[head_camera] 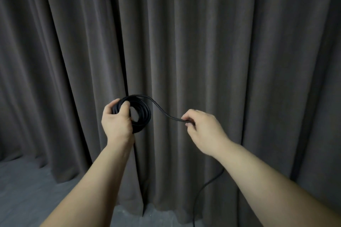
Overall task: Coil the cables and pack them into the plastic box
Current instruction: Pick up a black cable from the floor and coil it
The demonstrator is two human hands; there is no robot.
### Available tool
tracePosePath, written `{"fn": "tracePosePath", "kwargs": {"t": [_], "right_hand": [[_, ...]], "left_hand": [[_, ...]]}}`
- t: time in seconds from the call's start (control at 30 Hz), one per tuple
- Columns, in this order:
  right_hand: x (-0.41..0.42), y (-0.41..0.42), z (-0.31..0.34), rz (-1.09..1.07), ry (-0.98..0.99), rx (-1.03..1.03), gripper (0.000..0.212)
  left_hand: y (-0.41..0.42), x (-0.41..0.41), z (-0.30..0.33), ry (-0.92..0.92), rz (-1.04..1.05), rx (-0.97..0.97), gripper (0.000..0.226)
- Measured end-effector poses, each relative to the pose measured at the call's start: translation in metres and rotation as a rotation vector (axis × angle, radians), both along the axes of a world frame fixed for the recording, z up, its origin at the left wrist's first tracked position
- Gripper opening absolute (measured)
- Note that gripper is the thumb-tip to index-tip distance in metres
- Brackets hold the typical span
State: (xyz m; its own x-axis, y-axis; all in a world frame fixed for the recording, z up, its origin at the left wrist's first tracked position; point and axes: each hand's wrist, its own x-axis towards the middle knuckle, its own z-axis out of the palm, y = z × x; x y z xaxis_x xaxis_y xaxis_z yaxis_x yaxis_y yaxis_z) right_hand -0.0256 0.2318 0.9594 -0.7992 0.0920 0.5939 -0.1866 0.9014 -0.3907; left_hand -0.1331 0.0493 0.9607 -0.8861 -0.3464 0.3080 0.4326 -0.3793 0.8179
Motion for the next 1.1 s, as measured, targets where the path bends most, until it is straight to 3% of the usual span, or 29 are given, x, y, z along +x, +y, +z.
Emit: {"fn": "tracePosePath", "kwargs": {"t": [0.1,0.27,0.43,0.57,0.7,0.8,0.9,1.0,1.1], "right_hand": [[0.01,-0.015,0.022,0.137,-0.124,0.292,0.028],[0.015,-0.035,0.056,0.334,-0.138,0.264,0.024],[0.0,-0.033,0.052,0.339,-0.062,-0.188,0.014],[-0.006,-0.033,0.045,0.121,0.045,-0.187,0.028],[-0.005,-0.029,0.043,-0.126,0.005,-0.244,0.058],[-0.01,-0.027,0.04,-0.059,0.012,-0.247,0.04],[-0.009,-0.019,0.043,0.189,0.021,-0.402,0.013],[-0.009,-0.013,0.044,0.305,0.044,-0.49,0.015],[-0.017,-0.012,0.037,0.3,0.108,-0.598,0.013]], "left_hand": [[0.003,0.002,-0.005,0.02,-0.003,-0.146,0.021],[0.011,0.02,-0.005,0.046,-0.185,-0.338,0.035],[0.025,0.044,-0.005,0.114,-0.424,-0.337,0.033],[0.029,0.052,-0.002,0.08,-0.523,-0.242,0.023],[0.028,0.053,0.0,0.103,-0.634,-0.179,0.039],[0.028,0.048,-0.001,0.112,-0.642,-0.202,0.043],[0.025,0.04,-0.007,0.101,-0.62,-0.205,0.056],[0.025,0.038,-0.01,0.079,-0.61,-0.218,0.063],[0.029,0.04,-0.008,0.087,-0.629,-0.191,0.046]]}}
